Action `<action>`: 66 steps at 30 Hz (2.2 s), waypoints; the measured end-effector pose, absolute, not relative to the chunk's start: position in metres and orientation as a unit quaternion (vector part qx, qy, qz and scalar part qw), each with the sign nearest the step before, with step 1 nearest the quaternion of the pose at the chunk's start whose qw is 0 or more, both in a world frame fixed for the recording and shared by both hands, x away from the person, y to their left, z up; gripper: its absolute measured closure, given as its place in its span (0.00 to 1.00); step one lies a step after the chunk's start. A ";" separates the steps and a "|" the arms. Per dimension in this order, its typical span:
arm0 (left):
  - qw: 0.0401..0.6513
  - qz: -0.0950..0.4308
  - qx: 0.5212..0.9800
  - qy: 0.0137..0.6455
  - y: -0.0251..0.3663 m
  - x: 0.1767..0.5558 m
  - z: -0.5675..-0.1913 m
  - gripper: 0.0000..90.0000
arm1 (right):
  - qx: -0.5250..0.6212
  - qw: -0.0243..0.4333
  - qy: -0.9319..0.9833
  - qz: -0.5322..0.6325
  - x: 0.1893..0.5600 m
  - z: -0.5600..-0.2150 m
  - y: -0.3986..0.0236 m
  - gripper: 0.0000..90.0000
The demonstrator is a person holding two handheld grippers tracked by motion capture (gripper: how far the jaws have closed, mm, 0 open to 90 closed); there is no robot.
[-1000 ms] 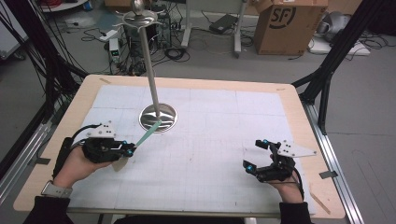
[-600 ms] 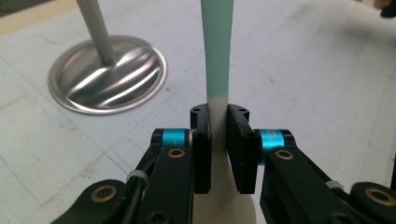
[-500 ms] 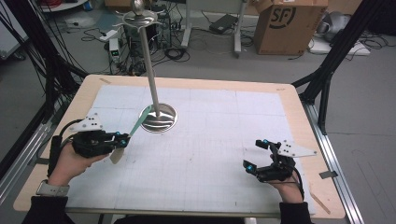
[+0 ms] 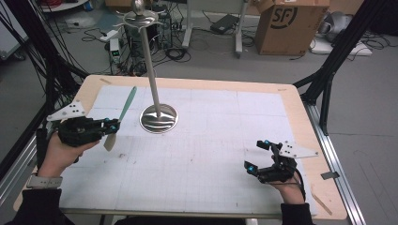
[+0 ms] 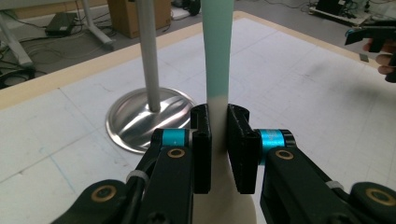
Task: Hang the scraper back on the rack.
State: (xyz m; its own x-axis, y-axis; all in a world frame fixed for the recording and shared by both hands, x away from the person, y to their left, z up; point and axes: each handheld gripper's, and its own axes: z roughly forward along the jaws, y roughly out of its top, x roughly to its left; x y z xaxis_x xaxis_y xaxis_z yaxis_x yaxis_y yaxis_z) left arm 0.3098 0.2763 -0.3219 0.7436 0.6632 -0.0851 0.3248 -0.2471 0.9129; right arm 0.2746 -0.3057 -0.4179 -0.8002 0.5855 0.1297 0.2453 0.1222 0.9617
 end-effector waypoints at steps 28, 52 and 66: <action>0.574 0.213 0.720 0.326 0.293 0.339 -0.271 0.89 | 0.283 0.139 0.737 0.598 0.274 -0.419 -0.304 0.02; 0.587 0.244 0.703 0.318 0.293 0.351 -0.225 0.89 | 0.287 0.142 0.731 0.603 0.275 -0.418 -0.309 0.02; 0.590 0.235 0.704 0.319 0.284 0.359 -0.225 0.89 | 0.290 0.141 0.726 0.608 0.274 -0.418 -0.312 0.02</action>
